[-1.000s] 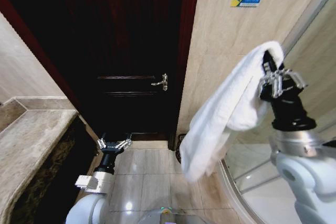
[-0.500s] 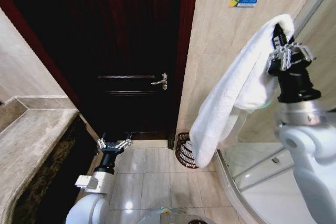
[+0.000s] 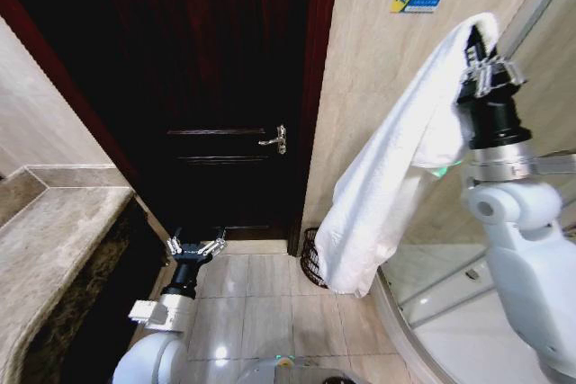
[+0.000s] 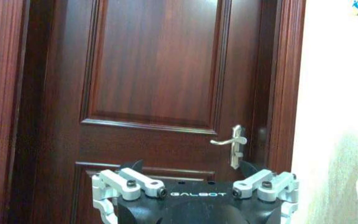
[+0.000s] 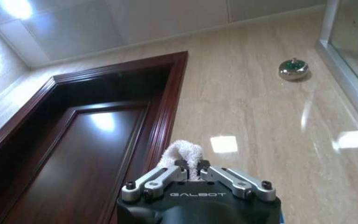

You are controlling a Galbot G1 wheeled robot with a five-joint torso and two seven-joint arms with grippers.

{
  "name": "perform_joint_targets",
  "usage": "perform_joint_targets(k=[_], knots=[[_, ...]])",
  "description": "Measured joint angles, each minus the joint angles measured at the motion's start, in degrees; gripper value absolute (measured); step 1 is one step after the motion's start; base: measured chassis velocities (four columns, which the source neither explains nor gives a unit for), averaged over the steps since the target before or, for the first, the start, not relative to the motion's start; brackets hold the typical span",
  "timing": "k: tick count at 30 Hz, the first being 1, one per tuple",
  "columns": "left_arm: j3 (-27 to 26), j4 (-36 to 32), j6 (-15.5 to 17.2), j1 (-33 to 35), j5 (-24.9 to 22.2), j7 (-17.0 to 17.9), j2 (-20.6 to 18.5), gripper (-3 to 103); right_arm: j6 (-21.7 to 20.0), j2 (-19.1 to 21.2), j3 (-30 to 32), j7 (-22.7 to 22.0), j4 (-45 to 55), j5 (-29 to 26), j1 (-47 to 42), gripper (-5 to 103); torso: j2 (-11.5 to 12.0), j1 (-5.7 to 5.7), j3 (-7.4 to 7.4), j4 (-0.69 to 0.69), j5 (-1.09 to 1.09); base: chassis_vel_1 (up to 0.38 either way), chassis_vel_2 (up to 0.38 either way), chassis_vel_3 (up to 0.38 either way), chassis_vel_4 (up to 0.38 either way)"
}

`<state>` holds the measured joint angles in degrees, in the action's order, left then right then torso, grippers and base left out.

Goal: Discard the used towel into the hamper.

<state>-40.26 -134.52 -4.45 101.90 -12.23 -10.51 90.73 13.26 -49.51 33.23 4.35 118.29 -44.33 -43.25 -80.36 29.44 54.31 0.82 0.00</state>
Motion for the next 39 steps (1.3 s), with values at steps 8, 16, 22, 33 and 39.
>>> perform_joint_targets(k=[8, 16, 22, 33, 39], knots=[[0.00, 0.00, 0.00, 0.00, 0.00, 0.00, 0.00, 100, 0.64, -1.89, -3.76, 0.75, -5.18, 0.10, 7.78, 5, -0.01, 0.01, 0.00, -0.01, -0.01, 0.000, 0.000, 0.000, 0.000], [0.00, 0.00, 0.00, 0.00, 0.00, 0.00, 0.00, 100, 2.63, -5.50, -5.53, 2.07, -12.39, 0.06, 9.08, 5, -0.01, 0.01, 0.01, 0.00, 0.00, 0.000, 0.000, 0.000, 0.000], [0.00, 0.00, 0.00, 0.00, 0.00, 0.00, 0.00, 100, 5.33, -7.50, -6.16, 4.05, -17.61, 0.70, 7.21, 5, -0.01, 0.02, 0.02, -0.02, 0.00, 0.000, 0.000, 0.000, 0.000], [0.00, 0.00, 0.00, 0.00, 0.00, 0.00, 0.00, 100, 6.47, -7.89, -3.67, 4.64, -18.39, 2.32, -0.58, 5, -0.02, 0.02, 0.01, 0.00, -0.01, 0.000, 0.000, 0.000, 0.000], [0.00, 0.00, 0.00, 0.00, 0.00, 0.00, 0.00, 100, 6.23, -7.85, -3.01, 4.89, -18.21, 2.90, -2.29, 5, -0.02, 0.01, 0.01, 0.00, 0.00, 0.000, 0.000, 0.000, 0.000]])
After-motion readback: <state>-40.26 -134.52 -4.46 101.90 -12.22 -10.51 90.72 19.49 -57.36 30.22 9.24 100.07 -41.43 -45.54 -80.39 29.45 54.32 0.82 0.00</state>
